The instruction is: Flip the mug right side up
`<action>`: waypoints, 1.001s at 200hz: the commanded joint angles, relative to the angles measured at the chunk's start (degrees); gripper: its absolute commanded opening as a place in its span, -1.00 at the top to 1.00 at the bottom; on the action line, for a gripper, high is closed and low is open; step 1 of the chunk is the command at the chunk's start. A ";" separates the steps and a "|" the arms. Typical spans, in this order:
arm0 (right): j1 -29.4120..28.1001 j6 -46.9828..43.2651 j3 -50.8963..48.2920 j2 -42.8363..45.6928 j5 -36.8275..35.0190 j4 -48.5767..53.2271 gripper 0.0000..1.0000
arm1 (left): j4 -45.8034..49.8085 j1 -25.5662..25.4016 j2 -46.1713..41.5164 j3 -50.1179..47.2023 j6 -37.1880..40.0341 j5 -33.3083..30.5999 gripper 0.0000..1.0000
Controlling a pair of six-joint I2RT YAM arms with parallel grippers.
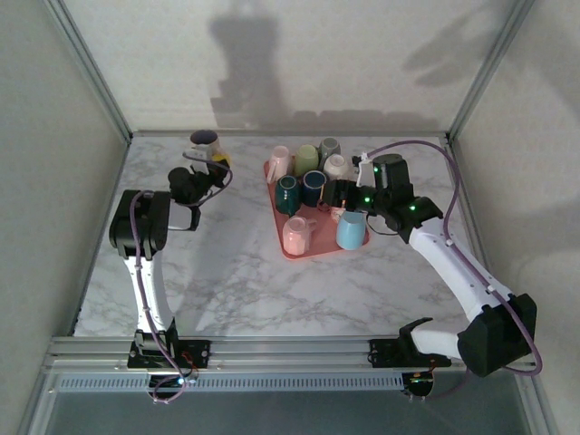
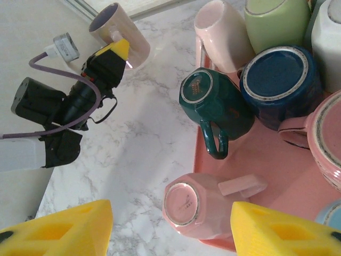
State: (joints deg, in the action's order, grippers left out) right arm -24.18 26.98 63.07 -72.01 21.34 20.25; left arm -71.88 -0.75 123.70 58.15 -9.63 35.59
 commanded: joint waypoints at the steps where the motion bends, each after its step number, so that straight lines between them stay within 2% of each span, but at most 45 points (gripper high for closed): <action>1: 0.52 1.14 0.45 -0.47 1.78 -2.18 -0.23 | -9.60 0.49 0.94 4.01 2.39 1.63 1.00; 80: 0.71 1.55 0.22 -1.21 2.52 -3.06 -0.24 | -8.10 0.58 4.87 6.09 2.19 0.79 1.00; 104: 0.67 1.76 -0.05 -1.20 2.58 -3.48 -0.24 | -7.64 0.58 5.02 6.60 1.65 0.62 0.92; 154: 0.69 1.91 -0.29 -0.82 2.54 -3.76 -0.25 | -5.90 0.58 4.55 6.80 1.18 1.18 0.60; 200: 0.92 1.89 -0.49 -0.03 2.40 -3.81 -0.26 | -5.72 0.58 3.06 4.72 1.21 0.79 0.54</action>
State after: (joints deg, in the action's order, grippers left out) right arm -23.86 28.34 63.05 -72.97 22.79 17.76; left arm -72.03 -0.54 129.60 62.50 -9.23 35.62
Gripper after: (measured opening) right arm 0.630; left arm 0.225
